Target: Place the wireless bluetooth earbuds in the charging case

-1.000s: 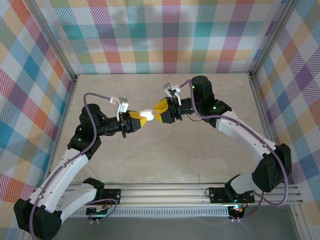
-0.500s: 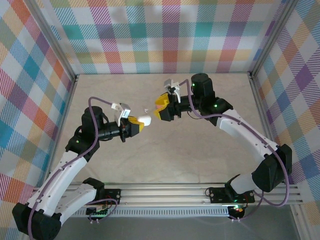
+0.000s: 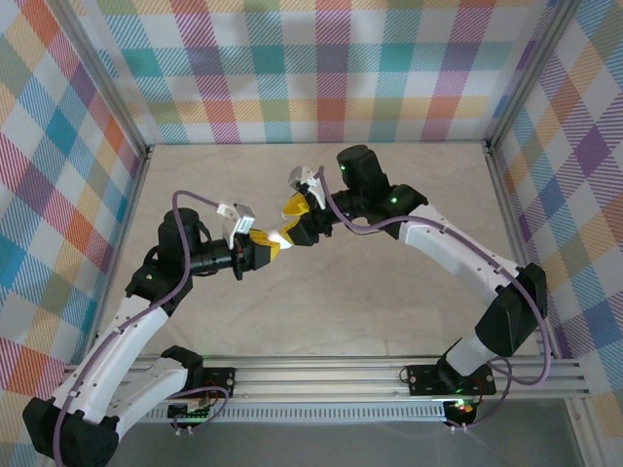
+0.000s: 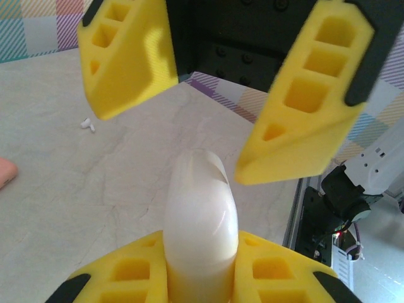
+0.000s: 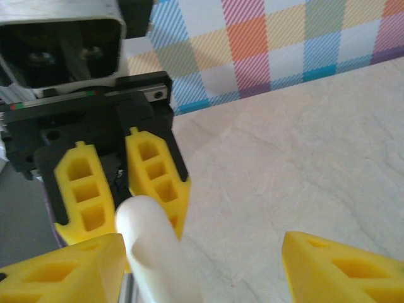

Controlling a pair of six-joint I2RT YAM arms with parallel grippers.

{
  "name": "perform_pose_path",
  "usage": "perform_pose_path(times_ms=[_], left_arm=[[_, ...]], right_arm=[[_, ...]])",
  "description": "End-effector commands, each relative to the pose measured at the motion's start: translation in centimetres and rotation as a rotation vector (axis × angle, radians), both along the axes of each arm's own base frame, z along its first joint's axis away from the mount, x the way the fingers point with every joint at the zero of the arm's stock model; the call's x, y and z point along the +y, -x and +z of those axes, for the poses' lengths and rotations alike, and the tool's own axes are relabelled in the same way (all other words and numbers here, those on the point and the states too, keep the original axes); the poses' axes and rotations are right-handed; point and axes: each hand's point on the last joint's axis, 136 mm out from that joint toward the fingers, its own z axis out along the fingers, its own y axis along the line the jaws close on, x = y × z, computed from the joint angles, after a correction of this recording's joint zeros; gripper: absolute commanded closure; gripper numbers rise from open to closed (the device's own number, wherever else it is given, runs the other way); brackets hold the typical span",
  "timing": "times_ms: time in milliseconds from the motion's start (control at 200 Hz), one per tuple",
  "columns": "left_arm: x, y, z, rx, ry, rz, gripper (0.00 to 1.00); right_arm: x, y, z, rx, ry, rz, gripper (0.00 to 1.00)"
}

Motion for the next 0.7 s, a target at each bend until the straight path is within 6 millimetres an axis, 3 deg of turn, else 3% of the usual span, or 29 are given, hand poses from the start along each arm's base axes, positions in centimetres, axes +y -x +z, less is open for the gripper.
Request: perform_pose_path(times_ms=[0, 695], left_arm=[[-0.2, 0.8, 1.6, -0.049, 0.040, -0.030, 1.00], [-0.1, 0.6, 1.7, -0.052, 0.068, -0.012, 1.00]], right_arm=[[0.0, -0.8, 0.4, -0.035, 0.017, -0.018, 0.33], [-0.7, 2.2, -0.1, -0.009, 0.001, 0.106, 0.31]])
